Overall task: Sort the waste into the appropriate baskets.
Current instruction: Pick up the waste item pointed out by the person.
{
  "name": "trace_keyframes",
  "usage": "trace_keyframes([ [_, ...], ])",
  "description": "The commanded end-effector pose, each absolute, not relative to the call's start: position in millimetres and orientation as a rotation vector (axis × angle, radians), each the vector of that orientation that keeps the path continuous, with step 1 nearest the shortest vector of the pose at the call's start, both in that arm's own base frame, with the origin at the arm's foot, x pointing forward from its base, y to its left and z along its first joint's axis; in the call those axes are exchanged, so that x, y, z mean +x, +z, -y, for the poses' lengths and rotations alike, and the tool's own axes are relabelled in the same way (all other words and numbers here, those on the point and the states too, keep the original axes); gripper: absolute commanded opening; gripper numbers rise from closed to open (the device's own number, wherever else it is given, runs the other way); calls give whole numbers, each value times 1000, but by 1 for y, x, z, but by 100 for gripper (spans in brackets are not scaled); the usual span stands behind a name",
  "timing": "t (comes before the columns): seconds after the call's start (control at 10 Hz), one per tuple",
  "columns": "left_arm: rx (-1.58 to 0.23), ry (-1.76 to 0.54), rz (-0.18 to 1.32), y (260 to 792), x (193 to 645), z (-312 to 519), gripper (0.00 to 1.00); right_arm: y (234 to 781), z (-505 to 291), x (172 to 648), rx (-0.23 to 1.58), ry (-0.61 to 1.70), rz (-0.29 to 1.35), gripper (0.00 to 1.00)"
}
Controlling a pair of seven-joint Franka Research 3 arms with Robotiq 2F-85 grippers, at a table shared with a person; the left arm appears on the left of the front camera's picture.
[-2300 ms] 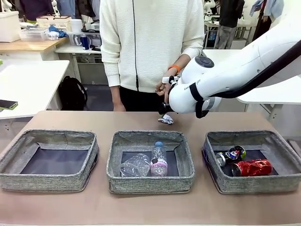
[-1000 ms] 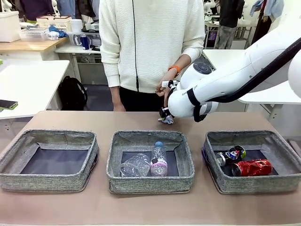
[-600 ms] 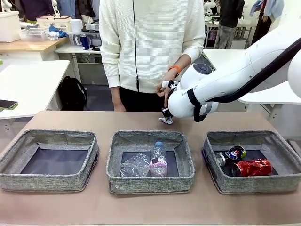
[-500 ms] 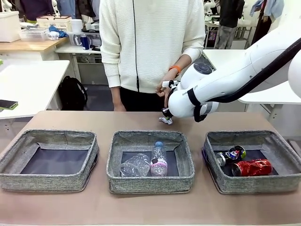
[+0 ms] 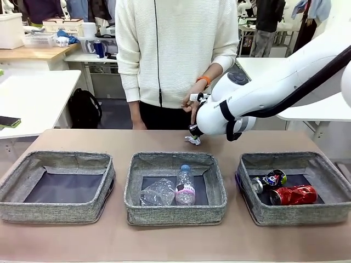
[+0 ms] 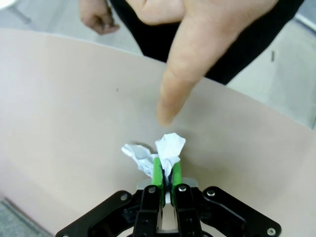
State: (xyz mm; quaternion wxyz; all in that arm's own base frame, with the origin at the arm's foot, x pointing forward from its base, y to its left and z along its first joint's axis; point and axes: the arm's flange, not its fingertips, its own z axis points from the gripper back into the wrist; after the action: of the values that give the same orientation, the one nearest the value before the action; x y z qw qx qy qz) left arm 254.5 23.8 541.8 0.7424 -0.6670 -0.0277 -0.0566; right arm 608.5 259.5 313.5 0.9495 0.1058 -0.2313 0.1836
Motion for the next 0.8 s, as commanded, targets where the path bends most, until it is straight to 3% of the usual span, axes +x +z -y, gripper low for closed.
trace_keyframes([
  [0.0, -1483, -141, 78, 545, 254, -22, 100, 359, -214, 566, 245, 351, 409, 0],
  [0.3, -1483, -141, 78, 545, 254, -22, 100, 443, -166, 481, 277, 239, 420, 0],
  [0.6, -1483, -141, 78, 545, 254, -22, 100, 514, -180, 384, 417, 167, 434, 0],
  [0.7, -1483, -141, 78, 545, 254, -22, 100, 518, -184, 362, 310, 181, 400, 0],
])
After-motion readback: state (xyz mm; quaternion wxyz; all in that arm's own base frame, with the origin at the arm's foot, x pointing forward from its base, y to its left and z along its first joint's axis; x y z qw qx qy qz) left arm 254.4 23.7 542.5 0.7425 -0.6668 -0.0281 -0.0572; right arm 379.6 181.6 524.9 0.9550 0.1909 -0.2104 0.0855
